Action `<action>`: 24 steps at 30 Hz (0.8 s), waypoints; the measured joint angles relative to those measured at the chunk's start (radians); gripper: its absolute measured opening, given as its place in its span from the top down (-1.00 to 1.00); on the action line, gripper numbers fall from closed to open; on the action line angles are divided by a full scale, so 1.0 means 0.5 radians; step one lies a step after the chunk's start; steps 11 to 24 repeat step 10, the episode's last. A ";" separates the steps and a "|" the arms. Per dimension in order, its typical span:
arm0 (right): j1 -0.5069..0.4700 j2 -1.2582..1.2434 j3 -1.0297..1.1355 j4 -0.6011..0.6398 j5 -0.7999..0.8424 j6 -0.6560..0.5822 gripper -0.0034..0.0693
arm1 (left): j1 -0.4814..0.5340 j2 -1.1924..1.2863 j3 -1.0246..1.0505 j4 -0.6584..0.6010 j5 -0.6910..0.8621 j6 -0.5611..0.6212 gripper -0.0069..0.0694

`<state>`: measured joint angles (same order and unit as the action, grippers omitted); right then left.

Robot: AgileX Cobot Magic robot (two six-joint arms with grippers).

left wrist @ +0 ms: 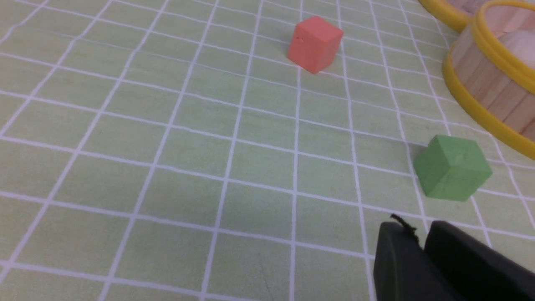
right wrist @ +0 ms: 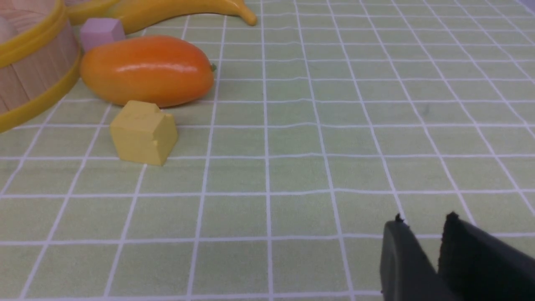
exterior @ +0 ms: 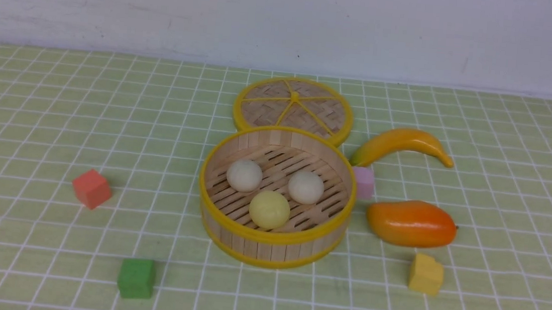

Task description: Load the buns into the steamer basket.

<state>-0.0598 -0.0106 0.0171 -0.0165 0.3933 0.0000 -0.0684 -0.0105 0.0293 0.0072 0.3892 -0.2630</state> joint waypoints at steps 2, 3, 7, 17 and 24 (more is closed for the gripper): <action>0.000 0.000 0.000 0.000 0.000 0.000 0.47 | 0.000 0.000 0.000 0.000 0.000 0.000 0.58; 0.000 0.000 0.000 0.000 0.000 0.000 0.47 | 0.000 0.000 0.000 0.000 0.000 0.000 0.58; 0.000 0.000 0.000 0.000 0.000 0.000 0.47 | 0.000 0.000 0.000 0.000 0.000 0.000 0.57; 0.000 0.000 0.000 0.000 0.000 0.000 0.47 | 0.000 0.000 0.000 0.000 0.000 0.000 0.56; 0.000 0.000 0.000 0.000 0.000 0.000 0.47 | 0.000 0.000 0.000 0.000 0.000 0.000 0.56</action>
